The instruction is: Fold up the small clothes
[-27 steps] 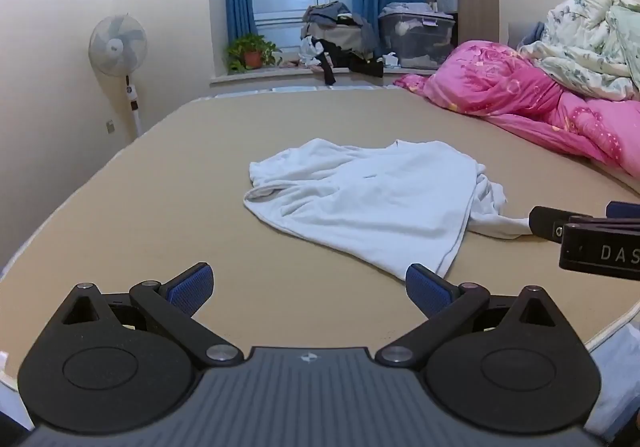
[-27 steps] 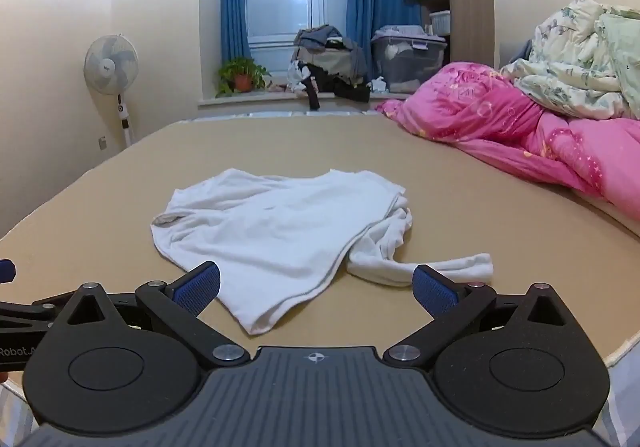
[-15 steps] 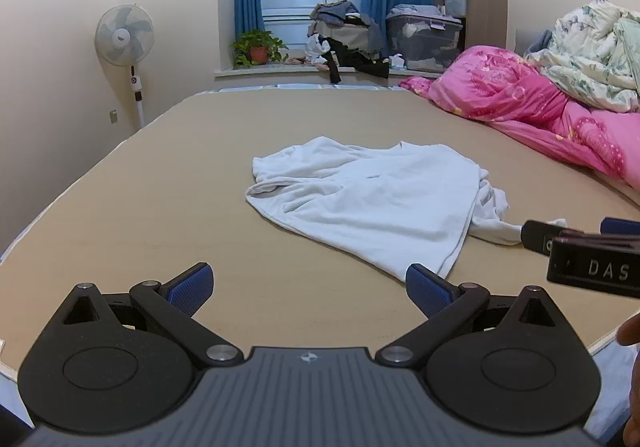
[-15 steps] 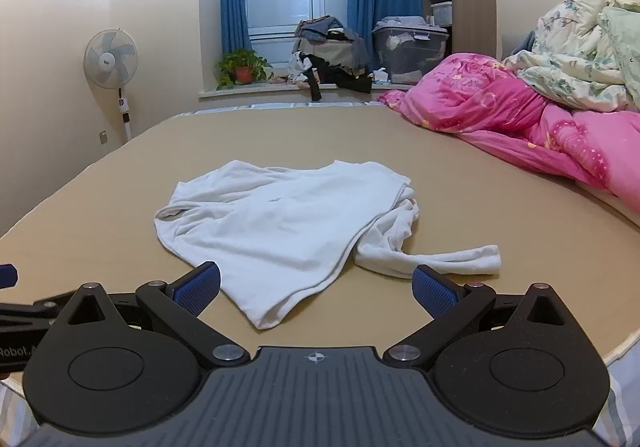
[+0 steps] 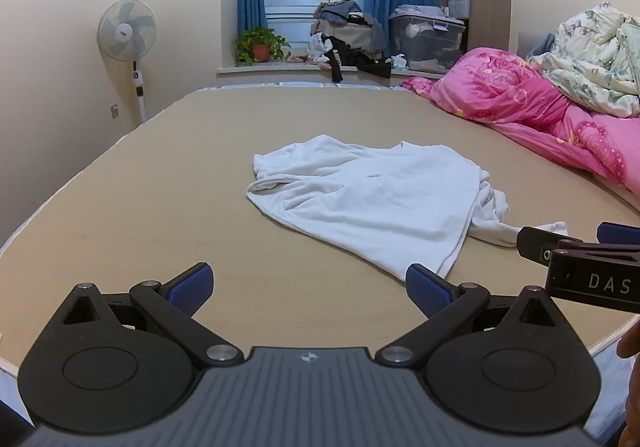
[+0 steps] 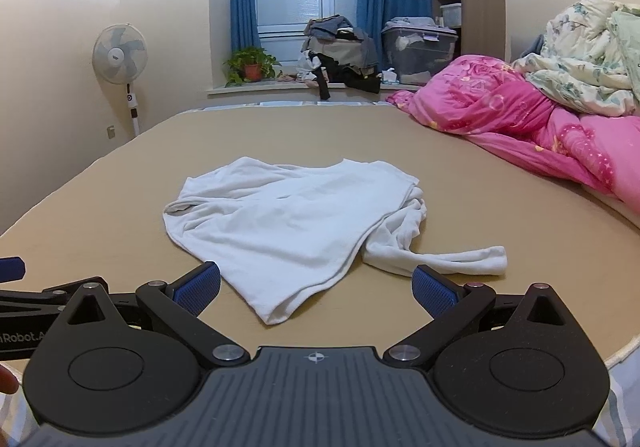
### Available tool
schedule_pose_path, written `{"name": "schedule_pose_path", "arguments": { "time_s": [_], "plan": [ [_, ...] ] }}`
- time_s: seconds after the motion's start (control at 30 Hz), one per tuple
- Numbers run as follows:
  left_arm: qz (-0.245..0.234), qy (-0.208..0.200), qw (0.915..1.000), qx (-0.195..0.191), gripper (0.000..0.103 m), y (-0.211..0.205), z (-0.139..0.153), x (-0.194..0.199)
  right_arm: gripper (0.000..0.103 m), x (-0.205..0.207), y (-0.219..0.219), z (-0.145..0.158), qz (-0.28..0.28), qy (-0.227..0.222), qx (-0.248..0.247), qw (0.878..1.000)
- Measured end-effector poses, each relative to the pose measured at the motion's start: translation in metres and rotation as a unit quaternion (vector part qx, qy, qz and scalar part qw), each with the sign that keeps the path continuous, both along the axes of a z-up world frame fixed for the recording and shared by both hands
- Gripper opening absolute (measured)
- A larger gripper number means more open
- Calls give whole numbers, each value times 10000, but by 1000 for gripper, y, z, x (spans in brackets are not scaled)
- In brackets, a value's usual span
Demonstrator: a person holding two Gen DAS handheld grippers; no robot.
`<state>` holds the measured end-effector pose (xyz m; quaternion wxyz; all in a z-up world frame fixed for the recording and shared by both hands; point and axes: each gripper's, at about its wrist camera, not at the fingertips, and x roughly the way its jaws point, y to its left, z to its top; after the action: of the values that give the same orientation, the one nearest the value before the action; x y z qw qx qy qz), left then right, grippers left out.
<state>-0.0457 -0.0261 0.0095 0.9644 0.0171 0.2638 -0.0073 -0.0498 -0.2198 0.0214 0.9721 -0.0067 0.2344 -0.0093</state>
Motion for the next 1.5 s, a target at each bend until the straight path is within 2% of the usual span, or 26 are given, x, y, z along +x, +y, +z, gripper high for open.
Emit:
{"name": "schedule_pose_path", "arguments": {
  "time_s": [0.2,0.23,0.3,0.67,0.93,1.0,1.07,1.1,1.13,1.17,1.2,1.23,1.27,1.3,1.33,1.37,1.4,1.5],
  "plan": [
    [-12,19,10000,-40,102,0,1,-2,99,2,3,-1,31,-105,-75,9999],
    [-11,20,10000,-43,102,1,1,-2,98,1,1,0,36,-47,120,9999],
    [-20,21,10000,-56,102,1,2,-1,98,0,1,0,14,-3,185,9998],
    [-14,-210,9998,-17,102,0,6,-6,92,0,0,-1,20,-113,52,9999],
    [17,-177,9998,-66,102,2,5,-3,91,0,2,0,92,-103,31,9999],
    [27,-171,9998,-92,102,3,5,-3,88,0,0,2,91,-111,79,9999],
    [9,-138,9998,-109,97,5,3,-3,87,2,-8,14,46,-336,113,9994],
    [-24,-90,9999,-90,82,5,1,-2,87,7,-16,24,40,-508,125,9986],
    [-77,-13,9999,-70,58,5,-1,0,87,11,-24,33,22,-637,100,9979],
    [-139,84,9999,-60,46,4,-5,3,87,16,-33,41,-23,-740,71,9972],
    [-206,187,9996,-89,28,4,-8,7,87,23,-45,49,-73,-831,31,9965],
    [-253,279,9992,-148,17,4,-12,11,77,30,-57,52,-113,-872,-26,9961],
    [-305,384,9986,-201,16,2,-15,18,68,36,-66,51,-164,-869,-75,9960],
    [-384,481,9978,-237,16,-1,-17,26,46,41,-76,45,-240,-794,-91,9965],
    [-452,571,9970,-245,16,-5,-20,36,32,44,-85,37,-337,-672,-41,9972],
    [-507,659,9961,-281,17,-8,-22,46,29,47,-95,28,-576,-521,71,9970],
    [-541,765,9948,-407,21,-12,-24,60,25,52,-100,22,-744,-178,164,9969],
    [-406,1138,9881,-954,35,-25,-40,104,26,52,-111,21,-777,-350,506,9951]
  ]
}}
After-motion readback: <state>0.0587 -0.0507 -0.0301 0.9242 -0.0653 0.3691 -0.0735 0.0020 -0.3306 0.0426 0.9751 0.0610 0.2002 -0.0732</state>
